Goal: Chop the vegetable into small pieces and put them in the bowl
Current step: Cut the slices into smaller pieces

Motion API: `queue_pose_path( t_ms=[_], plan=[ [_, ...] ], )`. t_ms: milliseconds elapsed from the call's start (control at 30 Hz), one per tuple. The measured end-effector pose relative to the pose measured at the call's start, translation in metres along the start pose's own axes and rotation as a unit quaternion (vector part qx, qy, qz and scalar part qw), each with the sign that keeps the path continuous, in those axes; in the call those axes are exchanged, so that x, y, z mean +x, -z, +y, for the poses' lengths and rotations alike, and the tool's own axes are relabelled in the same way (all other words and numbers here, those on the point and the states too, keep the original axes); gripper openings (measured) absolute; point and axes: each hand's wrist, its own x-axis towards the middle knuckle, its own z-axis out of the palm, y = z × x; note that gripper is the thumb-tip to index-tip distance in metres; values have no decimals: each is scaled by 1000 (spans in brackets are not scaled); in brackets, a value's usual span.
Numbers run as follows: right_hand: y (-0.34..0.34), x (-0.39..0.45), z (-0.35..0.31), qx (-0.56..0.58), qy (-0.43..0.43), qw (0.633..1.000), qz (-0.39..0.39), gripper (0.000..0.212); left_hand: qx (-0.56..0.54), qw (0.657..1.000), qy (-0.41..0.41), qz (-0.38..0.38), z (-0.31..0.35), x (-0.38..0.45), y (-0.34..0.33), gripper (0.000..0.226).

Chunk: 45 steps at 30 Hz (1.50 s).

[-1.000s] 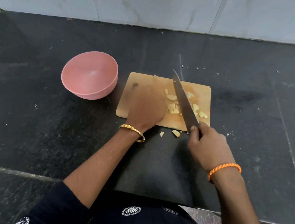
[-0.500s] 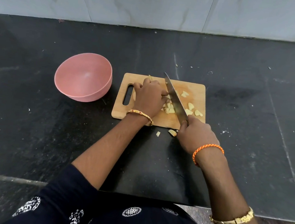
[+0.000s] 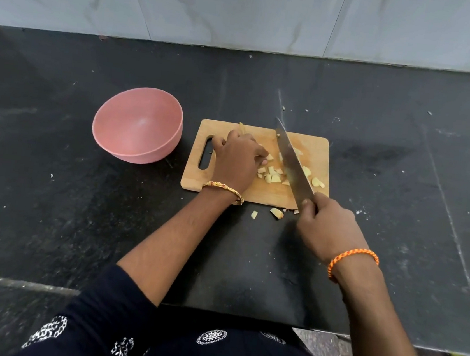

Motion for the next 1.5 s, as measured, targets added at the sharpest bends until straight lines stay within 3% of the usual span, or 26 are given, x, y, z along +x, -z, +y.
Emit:
queue_pose_path(
  t_ms=[433, 700, 933, 1167, 1333, 1500],
  plan=[
    [-4, 14, -18, -41, 27, 999, -10, 20, -97, 993, 56, 41, 0, -1, -1, 18],
    [-4, 18, -24, -87, 26, 995, -50, 25, -59, 994, 50, 72, -1, -3, -2, 26],
    [2, 1, -15, -112, 18, 992, -61, 24, -92, 991, 80, 56, 4, -6, 1, 28],
    [15, -9, -8, -30, 24, 999, -14, 23, -86, 991, 92, 54, 4, 2, 1, 25],
    [10, -6, 1, 16, 25, 1000, 11, 25, -103, 991, 50, 66, -4, 13, 19, 21],
    [6, 1, 17, 53, 5, 997, 54, 23, -31, 996, 73, 40, -18, 41, 23, 31]
  ],
)
